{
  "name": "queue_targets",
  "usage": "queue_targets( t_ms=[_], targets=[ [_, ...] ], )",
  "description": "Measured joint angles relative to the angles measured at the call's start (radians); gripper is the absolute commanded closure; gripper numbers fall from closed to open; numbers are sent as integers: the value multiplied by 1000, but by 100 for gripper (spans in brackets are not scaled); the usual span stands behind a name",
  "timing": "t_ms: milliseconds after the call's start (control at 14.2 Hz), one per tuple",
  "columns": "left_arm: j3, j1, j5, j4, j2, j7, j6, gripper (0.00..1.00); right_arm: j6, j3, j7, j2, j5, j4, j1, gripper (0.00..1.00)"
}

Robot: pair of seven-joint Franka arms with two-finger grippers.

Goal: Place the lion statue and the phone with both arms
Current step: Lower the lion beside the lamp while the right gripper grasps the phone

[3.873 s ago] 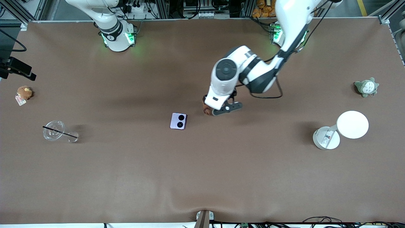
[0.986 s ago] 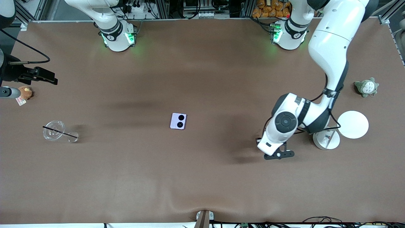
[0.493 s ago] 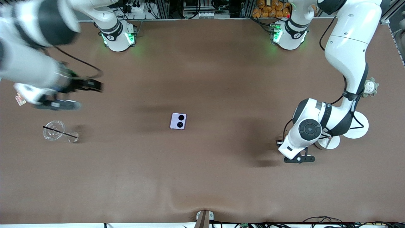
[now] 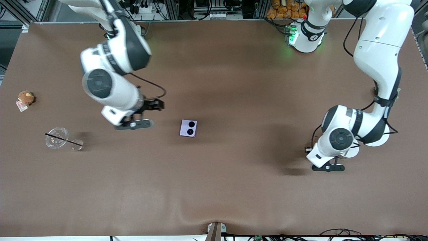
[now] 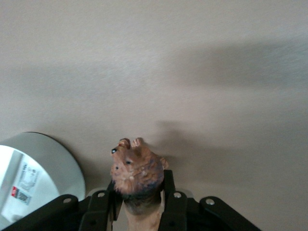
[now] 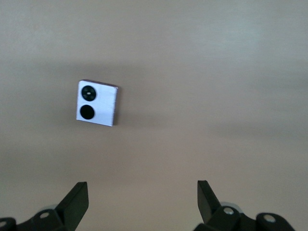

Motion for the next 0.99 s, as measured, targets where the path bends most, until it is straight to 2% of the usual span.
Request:
queue_targets(
  t_ms=[211, 352, 704, 986],
  targets=[
    [-5, 20, 0, -11, -4, 9, 1, 100, 84, 0, 119, 24, 0, -72, 79, 0],
    [-5, 24, 0, -11, -4, 9, 1, 0, 142, 0, 181, 67, 0, -77, 111, 0],
    [-16, 27, 0, -10, -30, 9, 3, 0, 292, -13, 196, 179, 1, -60, 111, 0],
    [-56, 30, -14, -8, -113, 7, -55, 0, 445, -11, 240, 299, 30, -54, 119, 0]
  ],
)
